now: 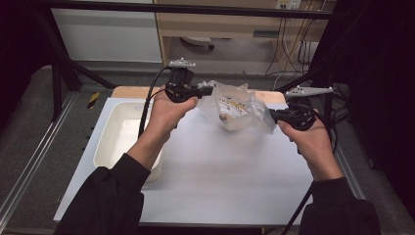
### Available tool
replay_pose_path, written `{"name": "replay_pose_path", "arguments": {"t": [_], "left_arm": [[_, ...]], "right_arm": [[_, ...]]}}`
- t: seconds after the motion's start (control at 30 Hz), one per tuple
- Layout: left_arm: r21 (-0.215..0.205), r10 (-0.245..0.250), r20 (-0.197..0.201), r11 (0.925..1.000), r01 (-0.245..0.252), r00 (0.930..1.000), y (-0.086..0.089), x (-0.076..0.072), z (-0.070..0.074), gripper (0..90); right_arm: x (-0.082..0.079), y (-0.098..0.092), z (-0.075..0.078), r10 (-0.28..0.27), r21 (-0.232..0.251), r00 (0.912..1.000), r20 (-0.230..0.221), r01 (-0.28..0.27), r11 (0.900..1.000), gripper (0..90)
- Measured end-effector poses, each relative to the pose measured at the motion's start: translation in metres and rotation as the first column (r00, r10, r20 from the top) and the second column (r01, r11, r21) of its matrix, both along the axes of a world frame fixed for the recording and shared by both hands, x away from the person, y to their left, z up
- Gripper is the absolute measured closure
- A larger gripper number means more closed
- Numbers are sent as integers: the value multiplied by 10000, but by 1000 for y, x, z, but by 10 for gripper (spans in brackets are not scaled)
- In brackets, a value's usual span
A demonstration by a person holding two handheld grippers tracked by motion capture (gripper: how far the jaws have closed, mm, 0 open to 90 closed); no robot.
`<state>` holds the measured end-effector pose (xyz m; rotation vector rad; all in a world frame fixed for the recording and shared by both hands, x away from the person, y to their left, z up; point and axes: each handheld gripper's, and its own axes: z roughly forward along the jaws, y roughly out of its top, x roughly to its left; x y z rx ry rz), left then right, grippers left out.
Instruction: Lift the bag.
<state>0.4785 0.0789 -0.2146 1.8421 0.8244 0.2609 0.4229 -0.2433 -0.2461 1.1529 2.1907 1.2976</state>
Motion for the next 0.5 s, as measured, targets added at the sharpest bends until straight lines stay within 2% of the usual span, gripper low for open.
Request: {"name": "replay_pose_path", "arguments": {"t": [0.27, 0.4, 0.5], "left_arm": [[-231, 355, 260, 9991, -349, 9990, 0, 19, 28, 900], [-208, 499, 259, 9986, -494, 9984, -1, 29, 32, 900], [-366, 638, 258, 9974, -628, 9976, 0, 36, 35, 900]], "right_arm": [[17, -3, 27, -266, 43, 9990, 350, 265, 9996, 900], [28, -9, 35, -550, 113, 9977, 397, 546, 9984, 900], [36, -13, 38, -766, 104, 9962, 416, 762, 9970, 900]]}}
